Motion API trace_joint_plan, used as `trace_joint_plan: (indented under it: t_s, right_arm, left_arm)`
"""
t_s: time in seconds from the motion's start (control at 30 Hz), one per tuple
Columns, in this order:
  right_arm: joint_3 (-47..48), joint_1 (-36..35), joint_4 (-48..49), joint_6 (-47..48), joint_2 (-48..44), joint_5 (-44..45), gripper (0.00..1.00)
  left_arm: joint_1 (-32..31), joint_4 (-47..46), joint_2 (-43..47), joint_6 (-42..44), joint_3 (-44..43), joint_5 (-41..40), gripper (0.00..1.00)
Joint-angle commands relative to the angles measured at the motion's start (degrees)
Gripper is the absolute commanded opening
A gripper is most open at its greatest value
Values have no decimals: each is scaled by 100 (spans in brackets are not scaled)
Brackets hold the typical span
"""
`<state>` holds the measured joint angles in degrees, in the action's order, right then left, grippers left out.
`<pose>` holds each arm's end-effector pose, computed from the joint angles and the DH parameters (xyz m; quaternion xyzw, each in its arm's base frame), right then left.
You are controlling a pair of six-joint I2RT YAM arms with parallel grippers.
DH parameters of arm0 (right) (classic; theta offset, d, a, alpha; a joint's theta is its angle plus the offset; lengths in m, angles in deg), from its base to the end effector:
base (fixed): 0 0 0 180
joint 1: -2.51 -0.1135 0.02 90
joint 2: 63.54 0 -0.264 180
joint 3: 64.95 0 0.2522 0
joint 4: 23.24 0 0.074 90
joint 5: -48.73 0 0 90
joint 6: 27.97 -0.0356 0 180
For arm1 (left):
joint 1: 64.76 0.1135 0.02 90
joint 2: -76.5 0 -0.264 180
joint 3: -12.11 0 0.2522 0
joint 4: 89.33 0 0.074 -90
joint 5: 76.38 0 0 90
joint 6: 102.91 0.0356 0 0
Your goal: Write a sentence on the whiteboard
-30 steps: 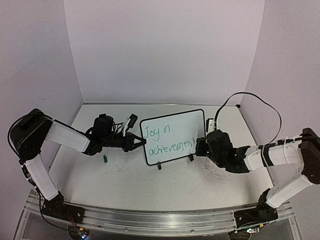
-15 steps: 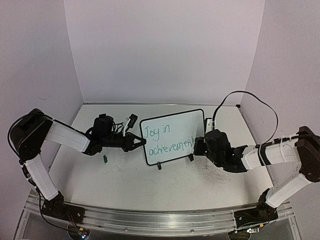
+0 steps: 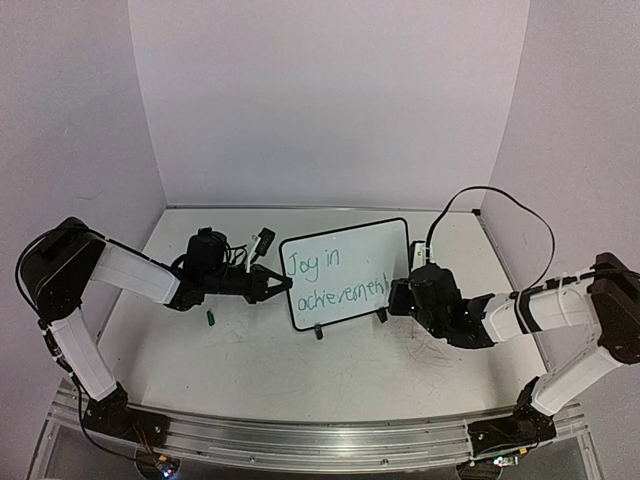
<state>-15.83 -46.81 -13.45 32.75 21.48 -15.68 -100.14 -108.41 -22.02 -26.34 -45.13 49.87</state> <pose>0.2050 0.2149 0.1819 -0.0286 0.8353 0.1814 0.5183 0.2681 -0.2162 0.1694 0.3205 0.7414 -0.4542 0.3760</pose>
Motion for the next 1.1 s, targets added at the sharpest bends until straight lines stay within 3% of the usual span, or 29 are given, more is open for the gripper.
trace_joint_plan:
  t_s: [0.0, 0.47, 0.77, 0.93, 1.07]
  right_arm:
    - [-95, -2, 97, -140, 117, -54, 0]
    - [-287, -8, 150, -323, 280, -132, 0]
    - [-277, -2, -123, -304, -114, 534, 0]
    - [-255, -15, 310, 242, -394, -205, 0]
    - [-257, -7, 487, 300, -436, -246, 0]
  left_arm:
    - [-30, 128, 35, 227, -160, -135, 0]
    - [-31, 130, 26, 227, -169, -135, 0]
    - [-31, 130, 25, 236, -167, -143, 0]
    - [-31, 132, 17, 236, -178, -134, 0]
    - [-31, 130, 16, 236, -176, -135, 0]
